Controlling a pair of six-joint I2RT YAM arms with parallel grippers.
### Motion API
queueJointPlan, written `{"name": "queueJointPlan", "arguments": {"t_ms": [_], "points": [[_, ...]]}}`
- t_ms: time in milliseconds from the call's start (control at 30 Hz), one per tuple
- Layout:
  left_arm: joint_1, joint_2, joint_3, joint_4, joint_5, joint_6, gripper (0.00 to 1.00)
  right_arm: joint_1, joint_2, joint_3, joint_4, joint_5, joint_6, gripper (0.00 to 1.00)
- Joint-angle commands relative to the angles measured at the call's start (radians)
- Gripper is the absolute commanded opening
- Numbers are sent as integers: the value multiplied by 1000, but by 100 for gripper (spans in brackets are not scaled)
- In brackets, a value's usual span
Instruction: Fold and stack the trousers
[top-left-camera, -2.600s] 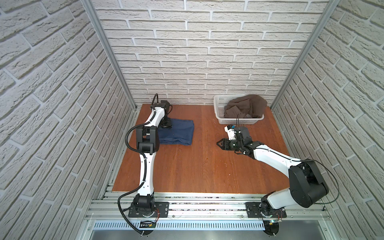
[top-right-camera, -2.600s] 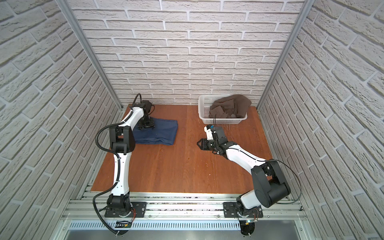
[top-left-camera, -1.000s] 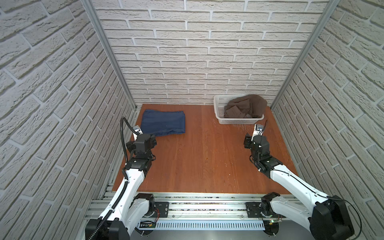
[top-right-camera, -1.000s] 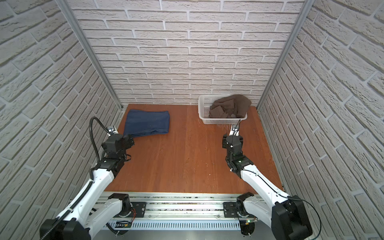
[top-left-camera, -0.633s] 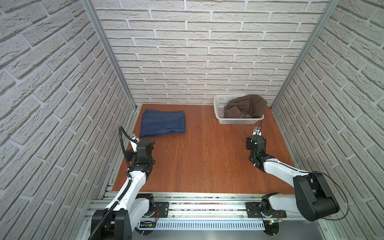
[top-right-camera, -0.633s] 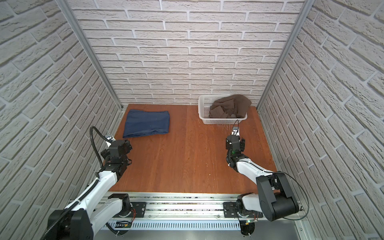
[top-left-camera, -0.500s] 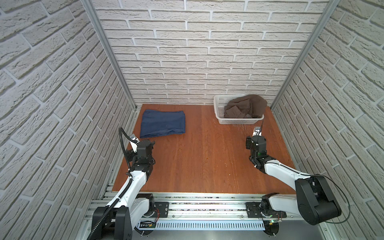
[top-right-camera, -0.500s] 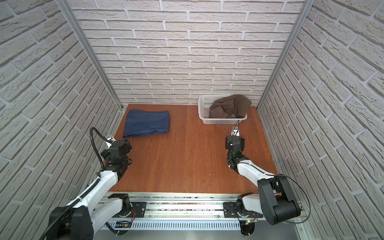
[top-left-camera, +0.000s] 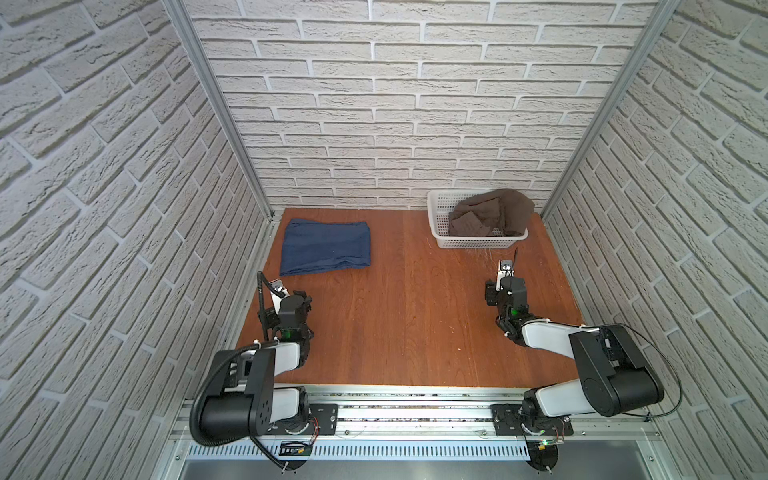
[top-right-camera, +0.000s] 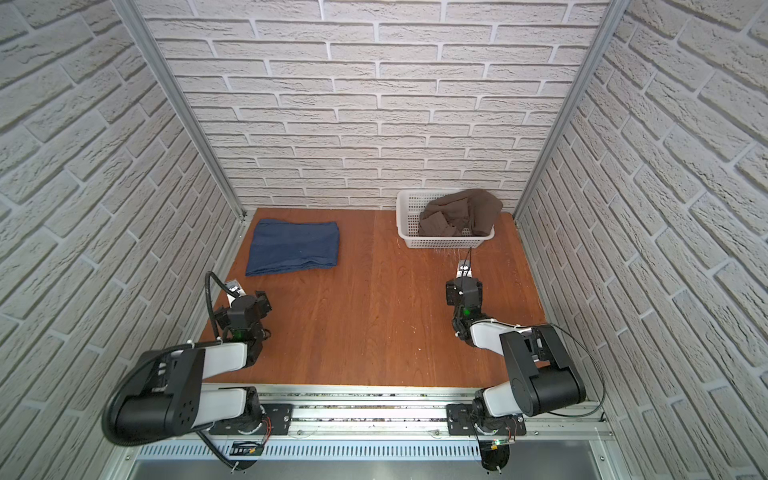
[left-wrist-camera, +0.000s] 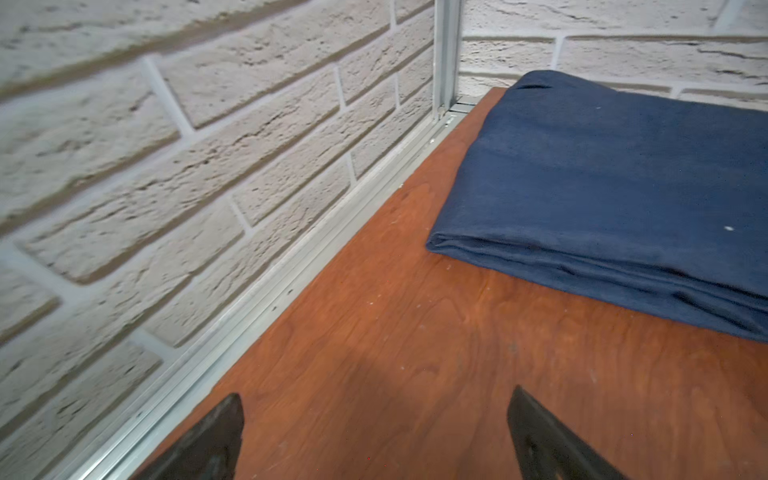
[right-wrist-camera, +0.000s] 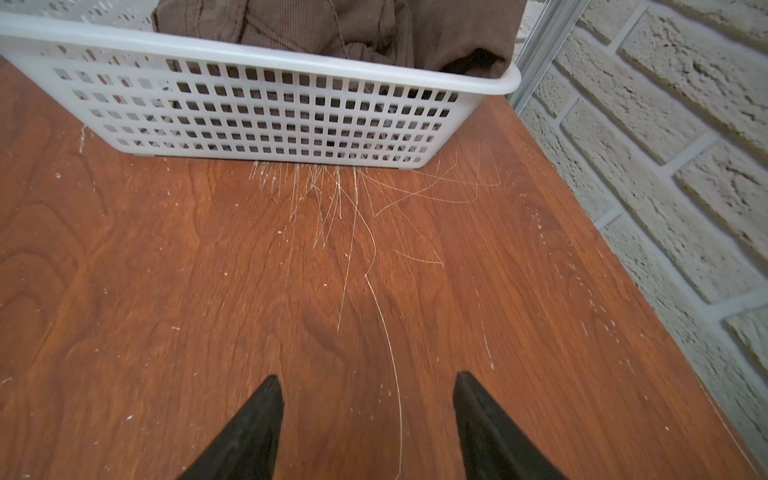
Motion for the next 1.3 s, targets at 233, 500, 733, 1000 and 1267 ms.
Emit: {"name": "queueJointPlan", "arguments": {"t_ms": [233, 500, 733, 1000, 1267], "points": [[-16, 215, 106, 254, 220, 155, 98, -29, 6, 27, 31, -159, -29, 74], [27, 179, 176, 46, 271, 97, 98, -56, 1, 28, 17, -225, -25, 100], [27, 181, 171, 65, 271, 99, 98, -56, -8, 16, 32, -229, -24, 100], [26, 183, 172, 63, 271, 99, 98, -56, -8, 14, 34, -229, -25, 100], [27, 185, 174, 61, 271, 99, 98, -56, -7, 13, 34, -229, -25, 100]]}}
